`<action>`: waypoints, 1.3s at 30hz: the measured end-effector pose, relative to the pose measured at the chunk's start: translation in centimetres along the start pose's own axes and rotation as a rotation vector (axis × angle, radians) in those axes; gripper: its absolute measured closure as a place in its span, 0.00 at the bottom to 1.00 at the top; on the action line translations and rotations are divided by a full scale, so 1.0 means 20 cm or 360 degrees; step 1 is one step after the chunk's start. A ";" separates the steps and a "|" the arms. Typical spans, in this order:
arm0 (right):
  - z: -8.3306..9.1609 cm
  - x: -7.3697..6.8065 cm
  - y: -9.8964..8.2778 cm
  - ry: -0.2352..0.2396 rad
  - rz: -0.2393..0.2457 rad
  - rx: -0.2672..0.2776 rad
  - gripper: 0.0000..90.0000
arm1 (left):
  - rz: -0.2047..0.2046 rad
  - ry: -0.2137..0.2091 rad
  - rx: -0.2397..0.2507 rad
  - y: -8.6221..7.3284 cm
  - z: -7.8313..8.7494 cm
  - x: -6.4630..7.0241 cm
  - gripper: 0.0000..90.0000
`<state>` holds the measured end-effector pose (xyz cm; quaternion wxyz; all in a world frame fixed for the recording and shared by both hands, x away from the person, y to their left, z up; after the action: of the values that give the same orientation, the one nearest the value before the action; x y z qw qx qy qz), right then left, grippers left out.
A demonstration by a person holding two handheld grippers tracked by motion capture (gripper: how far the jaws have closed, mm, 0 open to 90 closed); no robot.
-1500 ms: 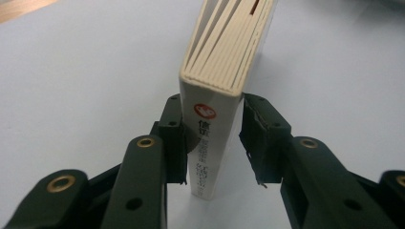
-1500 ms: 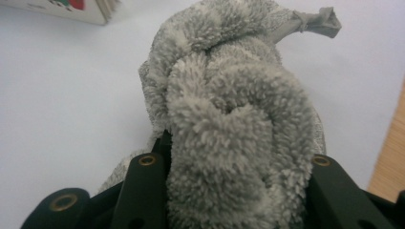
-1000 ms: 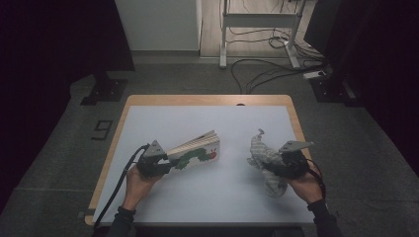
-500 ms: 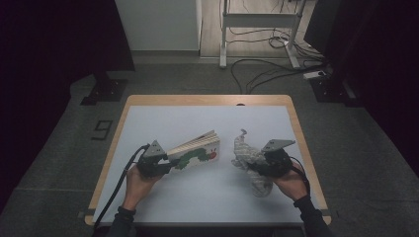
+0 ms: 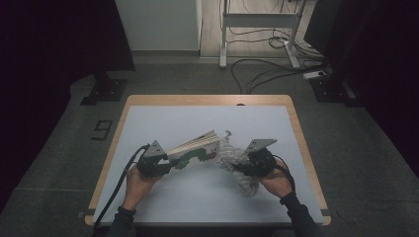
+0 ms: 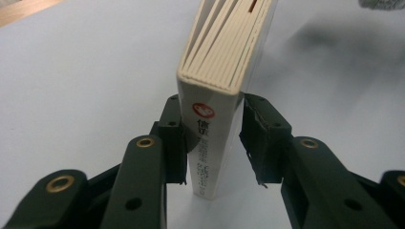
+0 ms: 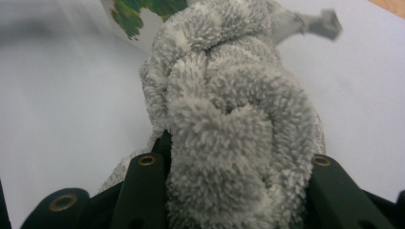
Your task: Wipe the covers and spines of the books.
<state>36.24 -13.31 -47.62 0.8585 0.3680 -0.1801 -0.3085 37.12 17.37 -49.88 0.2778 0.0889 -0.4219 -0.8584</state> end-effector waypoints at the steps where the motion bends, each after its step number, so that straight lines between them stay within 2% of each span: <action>1: -0.01 -0.01 0.01 0.0008 0.0008 0.0000 0.66 | -0.0001 0.0000 0.0000 0.00 0.00 0.00 0.70; 18: -0.17 -0.14 0.12 0.0086 0.0096 0.0002 0.66 | -0.0018 0.0000 -0.0005 0.00 0.00 0.00 0.70; 31: -0.28 -0.29 0.24 0.0171 0.0186 0.0025 0.66 | -0.0025 0.0005 -0.0008 0.00 0.00 0.00 0.70; 39: -0.35 -0.36 0.28 0.0206 0.0236 0.0038 0.66 | -0.0031 0.0011 -0.0010 0.00 0.00 0.00 0.71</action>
<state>36.88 -1.96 -48.63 0.8844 0.3830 -0.1546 -0.2174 37.18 17.43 -49.92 0.2711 0.0951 -0.4173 -0.8622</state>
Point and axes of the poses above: each handheld gripper's, and its own axes: z roughly backward along the jaws, y roughly out of its top, x roughly to its right, the point moved 5 cm from there along -z, roughly forward along the jaws, and after that the axes turned 8 degrees about -y, right-handed, at the moved point
